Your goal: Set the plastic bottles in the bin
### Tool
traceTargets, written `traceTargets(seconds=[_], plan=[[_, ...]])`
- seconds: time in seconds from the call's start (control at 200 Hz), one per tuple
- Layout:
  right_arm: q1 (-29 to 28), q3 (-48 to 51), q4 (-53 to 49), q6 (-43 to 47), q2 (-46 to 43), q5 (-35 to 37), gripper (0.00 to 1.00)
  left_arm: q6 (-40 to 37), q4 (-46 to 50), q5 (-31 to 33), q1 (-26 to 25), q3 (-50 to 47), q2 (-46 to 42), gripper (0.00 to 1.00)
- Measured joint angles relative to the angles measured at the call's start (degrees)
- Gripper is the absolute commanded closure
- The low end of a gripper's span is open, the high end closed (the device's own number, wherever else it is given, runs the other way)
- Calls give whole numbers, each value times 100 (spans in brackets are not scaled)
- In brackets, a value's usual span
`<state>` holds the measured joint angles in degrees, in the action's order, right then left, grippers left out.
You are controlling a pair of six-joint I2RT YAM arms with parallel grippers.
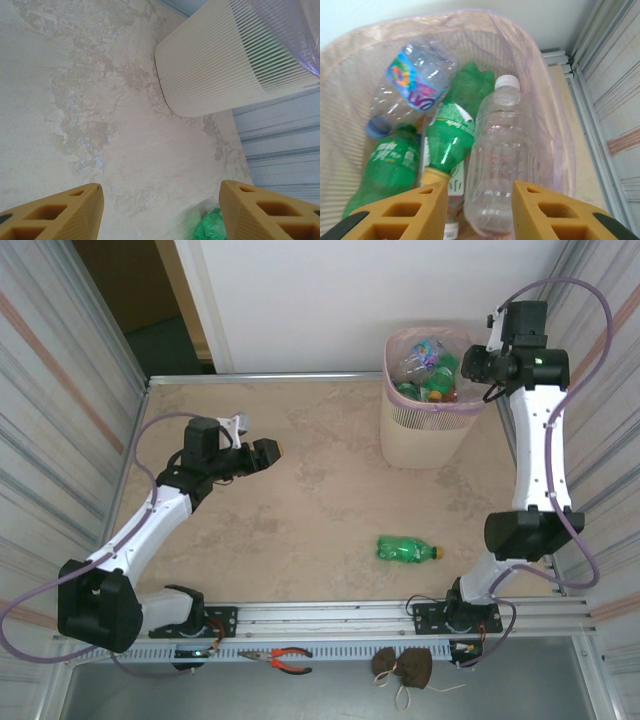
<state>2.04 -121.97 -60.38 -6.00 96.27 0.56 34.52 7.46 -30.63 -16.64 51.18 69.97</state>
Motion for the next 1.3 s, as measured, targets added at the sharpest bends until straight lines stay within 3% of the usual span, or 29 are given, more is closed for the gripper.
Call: traceTargets(seconds=[0.301,0.726,0.987,1.298], plan=[[-702,1646,-90,573,-1519,-267,48,-470,487,-295,345,195,0,38],[-2813,5036,-98,3270,-3471,-944,31,-1598,1449,-861,1060,815,-26,38],[-3860,6371,-120,4207,-3475,-627,17,-2343,1766,-684,1060,870,-131,37],[-4046,7149,400,4835,-2981,-339,4,-2741,1847,-553,1067,719,-219,35]])
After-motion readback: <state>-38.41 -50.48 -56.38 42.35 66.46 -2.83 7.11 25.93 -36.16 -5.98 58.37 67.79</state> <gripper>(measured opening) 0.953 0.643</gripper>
